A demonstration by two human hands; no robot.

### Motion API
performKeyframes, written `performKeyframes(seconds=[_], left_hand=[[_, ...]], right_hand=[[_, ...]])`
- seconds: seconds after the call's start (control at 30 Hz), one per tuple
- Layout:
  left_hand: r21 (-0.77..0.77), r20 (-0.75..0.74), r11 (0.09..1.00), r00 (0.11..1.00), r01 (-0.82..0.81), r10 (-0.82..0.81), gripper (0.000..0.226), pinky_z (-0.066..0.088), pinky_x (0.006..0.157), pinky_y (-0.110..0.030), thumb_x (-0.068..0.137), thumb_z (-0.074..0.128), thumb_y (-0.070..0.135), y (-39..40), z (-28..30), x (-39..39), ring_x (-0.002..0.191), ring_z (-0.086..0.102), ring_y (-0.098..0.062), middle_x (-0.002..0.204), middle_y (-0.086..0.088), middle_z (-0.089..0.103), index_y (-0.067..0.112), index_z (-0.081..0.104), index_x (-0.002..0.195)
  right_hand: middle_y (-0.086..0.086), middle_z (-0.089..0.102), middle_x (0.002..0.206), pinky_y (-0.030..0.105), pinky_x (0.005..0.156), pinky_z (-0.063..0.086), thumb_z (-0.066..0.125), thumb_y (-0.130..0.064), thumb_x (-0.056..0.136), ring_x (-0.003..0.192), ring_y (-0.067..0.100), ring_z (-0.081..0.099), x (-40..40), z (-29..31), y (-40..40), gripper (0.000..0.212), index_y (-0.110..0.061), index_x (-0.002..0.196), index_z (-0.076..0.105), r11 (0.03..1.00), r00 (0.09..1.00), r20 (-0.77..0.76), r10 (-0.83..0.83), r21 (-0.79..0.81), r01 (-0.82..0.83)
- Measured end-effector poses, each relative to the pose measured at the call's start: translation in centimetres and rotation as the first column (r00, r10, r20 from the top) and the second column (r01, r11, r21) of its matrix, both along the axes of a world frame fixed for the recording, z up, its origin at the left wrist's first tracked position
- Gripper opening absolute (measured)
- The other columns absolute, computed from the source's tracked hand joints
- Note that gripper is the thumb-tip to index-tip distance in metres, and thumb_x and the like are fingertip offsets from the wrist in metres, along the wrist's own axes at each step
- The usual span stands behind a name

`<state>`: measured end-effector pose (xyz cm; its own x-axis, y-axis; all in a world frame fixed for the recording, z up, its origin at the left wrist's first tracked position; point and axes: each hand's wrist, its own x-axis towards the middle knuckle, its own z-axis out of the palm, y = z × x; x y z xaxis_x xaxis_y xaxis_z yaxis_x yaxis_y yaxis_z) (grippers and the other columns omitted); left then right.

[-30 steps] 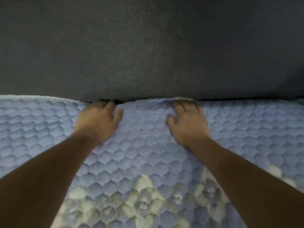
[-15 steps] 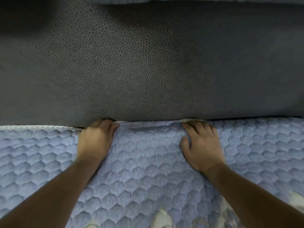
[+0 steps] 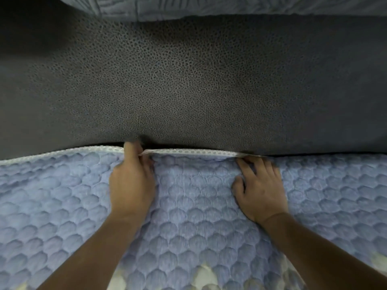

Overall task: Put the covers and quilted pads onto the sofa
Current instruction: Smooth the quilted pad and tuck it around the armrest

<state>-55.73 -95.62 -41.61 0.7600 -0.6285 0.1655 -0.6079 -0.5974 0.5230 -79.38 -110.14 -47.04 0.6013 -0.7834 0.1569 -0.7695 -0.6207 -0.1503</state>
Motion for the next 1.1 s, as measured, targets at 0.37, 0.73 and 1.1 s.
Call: performKeyframes(seconds=[0.37, 0.73, 1.1], left_hand=[[0.556, 0.179, 0.766, 0.853, 0.323, -0.490, 0.062, 0.036, 0.105, -0.048, 0.099, 0.018, 0.062, 1.3, -2.7, 0.3, 0.129, 0.051, -0.026, 0.136, 0.001, 0.060, 0.033, 0.049, 0.145], [0.511, 0.157, 0.765, 0.833, 0.392, -0.531, 0.022, 0.050, 0.075, -0.038, 0.092, 0.049, 0.018, -4.4, -3.5, -4.9, 0.083, 0.065, -0.029, 0.089, -0.007, 0.070, 0.015, 0.069, 0.099], [0.555, 0.040, 0.678, 0.799, 0.481, -0.600, 0.038, 0.049, 0.085, -0.041, 0.105, 0.028, 0.034, -9.5, -4.8, -4.6, 0.106, 0.062, -0.037, 0.114, -0.009, 0.065, 0.016, 0.059, 0.119]], right_hand=[[0.006, 0.065, 0.124, 0.044, 0.109, 0.036, 0.036, -0.038, 0.094, 0.115, 0.026, 0.055, 0.6, 1.3, -0.3, 0.052, -0.016, 0.135, 0.060, 0.998, 0.988, -0.147, 0.040, 0.060, -0.032], [0.008, 0.066, 0.085, 0.042, 0.080, 0.040, 0.040, -0.029, 0.094, 0.084, 0.031, 0.057, 3.4, 0.3, 0.2, 0.036, -0.015, 0.080, 0.069, 0.995, 0.990, -0.102, -0.095, -0.032, 0.093], [0.012, 0.064, 0.075, 0.040, 0.075, 0.044, 0.025, -0.031, 0.085, 0.070, 0.034, 0.062, 3.9, 1.5, -1.5, 0.043, -0.012, 0.082, 0.063, 0.990, 0.945, -0.306, 0.118, 0.114, -0.087]])
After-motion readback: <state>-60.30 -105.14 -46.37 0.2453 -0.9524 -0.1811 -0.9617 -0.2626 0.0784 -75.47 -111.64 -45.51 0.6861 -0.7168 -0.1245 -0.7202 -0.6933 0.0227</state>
